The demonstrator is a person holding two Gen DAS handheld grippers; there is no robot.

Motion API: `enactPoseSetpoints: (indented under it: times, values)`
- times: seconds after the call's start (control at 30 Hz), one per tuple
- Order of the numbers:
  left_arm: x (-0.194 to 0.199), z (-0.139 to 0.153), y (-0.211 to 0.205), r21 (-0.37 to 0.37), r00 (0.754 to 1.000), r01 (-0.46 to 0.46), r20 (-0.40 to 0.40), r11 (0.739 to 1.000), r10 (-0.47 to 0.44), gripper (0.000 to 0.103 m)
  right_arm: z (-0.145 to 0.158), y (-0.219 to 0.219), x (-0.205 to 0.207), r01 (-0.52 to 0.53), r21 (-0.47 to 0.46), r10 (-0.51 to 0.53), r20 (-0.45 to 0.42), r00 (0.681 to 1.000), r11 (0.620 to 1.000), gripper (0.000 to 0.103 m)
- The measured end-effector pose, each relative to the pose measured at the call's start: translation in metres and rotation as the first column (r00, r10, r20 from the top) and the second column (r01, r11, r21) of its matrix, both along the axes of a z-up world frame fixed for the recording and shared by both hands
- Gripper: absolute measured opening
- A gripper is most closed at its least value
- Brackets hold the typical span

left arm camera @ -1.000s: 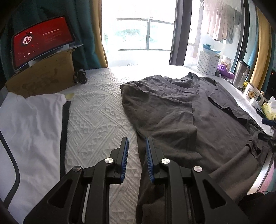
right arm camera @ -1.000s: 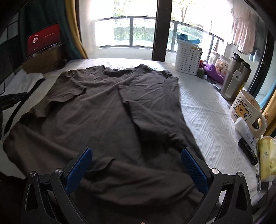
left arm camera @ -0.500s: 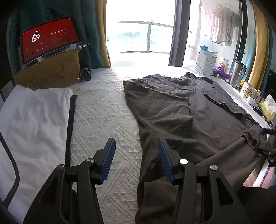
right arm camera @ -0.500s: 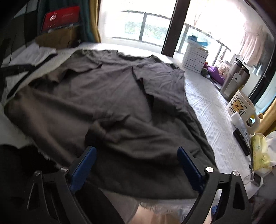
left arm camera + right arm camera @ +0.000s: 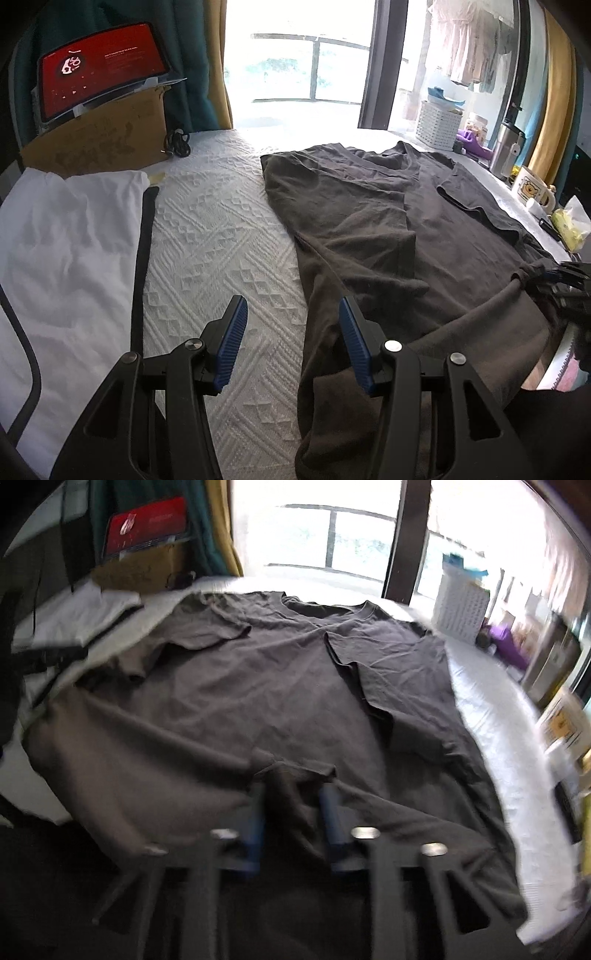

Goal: Fold small clothes

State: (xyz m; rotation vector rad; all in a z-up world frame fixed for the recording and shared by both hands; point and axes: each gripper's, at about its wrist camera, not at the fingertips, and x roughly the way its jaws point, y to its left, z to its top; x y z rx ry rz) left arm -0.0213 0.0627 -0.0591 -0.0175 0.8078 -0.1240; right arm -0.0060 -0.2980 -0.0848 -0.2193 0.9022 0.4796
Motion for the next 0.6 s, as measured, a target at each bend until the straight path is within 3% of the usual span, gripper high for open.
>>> enactPoseSetpoints:
  times: [0.2, 0.4, 0.6]
  values:
    - [-0.018, -0.005, 0.004, -0.007, 0.997, 0.078, -0.027, 0.997, -0.078, 0.061, 0.02, -0.024, 0.011, 0.06, 0.176, -0.059, -0.01, 0.998, 0.982, 0.006]
    - [-0.025, -0.013, 0.003, -0.062, 0.994, 0.094, -0.052, 0.994, -0.097, 0.061, 0.081, -0.064, 0.004, 0.126, 0.258, -0.158, 0.107, 0.982, 0.958, 0.005]
    - [-0.03, -0.009, -0.016, -0.115, 0.981, 0.184, -0.048, 0.976, -0.191, 0.061, 0.134, -0.088, -0.014, 0.143, 0.288, -0.216, 0.238, 0.947, 0.947, 0.004]
